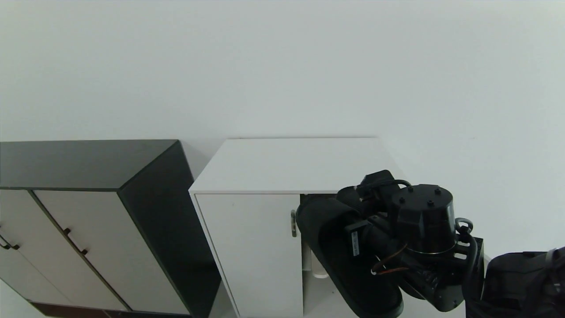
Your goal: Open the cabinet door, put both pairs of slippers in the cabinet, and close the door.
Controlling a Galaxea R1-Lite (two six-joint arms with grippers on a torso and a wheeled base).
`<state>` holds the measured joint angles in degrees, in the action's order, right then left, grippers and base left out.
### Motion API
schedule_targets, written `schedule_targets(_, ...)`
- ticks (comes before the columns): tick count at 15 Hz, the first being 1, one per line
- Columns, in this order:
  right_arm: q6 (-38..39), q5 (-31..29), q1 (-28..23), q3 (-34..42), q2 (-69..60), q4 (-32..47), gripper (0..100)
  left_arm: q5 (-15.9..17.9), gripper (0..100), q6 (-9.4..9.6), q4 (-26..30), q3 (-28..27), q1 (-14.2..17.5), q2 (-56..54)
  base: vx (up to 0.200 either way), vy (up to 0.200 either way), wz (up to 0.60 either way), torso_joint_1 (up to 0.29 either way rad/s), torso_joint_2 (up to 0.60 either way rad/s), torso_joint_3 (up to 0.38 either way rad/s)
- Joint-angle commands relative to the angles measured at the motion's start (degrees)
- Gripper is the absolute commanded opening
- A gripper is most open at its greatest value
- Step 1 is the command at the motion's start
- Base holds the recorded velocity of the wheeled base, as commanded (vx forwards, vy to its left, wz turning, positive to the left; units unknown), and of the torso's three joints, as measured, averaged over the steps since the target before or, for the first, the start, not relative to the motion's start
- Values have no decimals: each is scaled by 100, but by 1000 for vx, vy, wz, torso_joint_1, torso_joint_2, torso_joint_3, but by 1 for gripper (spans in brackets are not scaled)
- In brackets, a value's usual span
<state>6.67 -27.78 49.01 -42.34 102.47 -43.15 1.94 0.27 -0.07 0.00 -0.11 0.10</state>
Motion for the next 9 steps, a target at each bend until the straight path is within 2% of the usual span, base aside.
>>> schedule_targets(1,1,1,4,-3,1,-9,0,0,0,0,-1,0,-7,-1,0,0,0,0,0,0)
schedule_targets(9,-113,-8,-14,138,18,-97,0,0,0,-9,-1,0,2,-1,0,0,0,0,0,0)
